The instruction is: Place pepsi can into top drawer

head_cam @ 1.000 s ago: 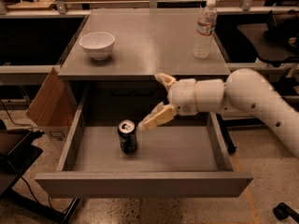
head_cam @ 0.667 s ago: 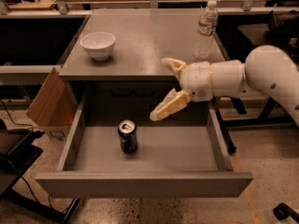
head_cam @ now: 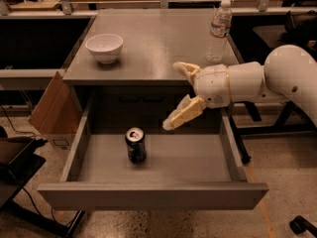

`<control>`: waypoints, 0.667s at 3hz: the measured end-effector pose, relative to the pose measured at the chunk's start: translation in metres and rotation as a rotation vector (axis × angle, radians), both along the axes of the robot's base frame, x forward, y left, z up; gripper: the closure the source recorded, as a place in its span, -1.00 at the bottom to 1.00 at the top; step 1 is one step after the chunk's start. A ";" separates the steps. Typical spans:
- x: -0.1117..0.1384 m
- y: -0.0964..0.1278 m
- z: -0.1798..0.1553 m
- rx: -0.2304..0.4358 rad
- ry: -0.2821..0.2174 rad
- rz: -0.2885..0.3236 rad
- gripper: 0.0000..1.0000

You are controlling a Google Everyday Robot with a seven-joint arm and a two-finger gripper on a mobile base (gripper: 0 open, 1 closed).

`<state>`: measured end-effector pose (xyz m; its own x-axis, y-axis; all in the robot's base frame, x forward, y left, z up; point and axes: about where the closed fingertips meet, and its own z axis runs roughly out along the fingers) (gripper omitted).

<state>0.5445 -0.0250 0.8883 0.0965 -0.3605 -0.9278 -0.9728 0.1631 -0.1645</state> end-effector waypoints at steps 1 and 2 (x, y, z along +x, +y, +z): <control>0.014 -0.027 0.017 -0.069 -0.021 -0.081 -1.00; 0.030 -0.067 0.053 -0.174 -0.062 -0.202 -1.00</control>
Offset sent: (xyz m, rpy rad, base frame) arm 0.0475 -0.1251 0.1043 -0.3074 -0.1158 -0.3636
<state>0.5745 -0.0916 0.9415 0.0610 -0.5318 -0.8447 -0.9107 0.3167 -0.2651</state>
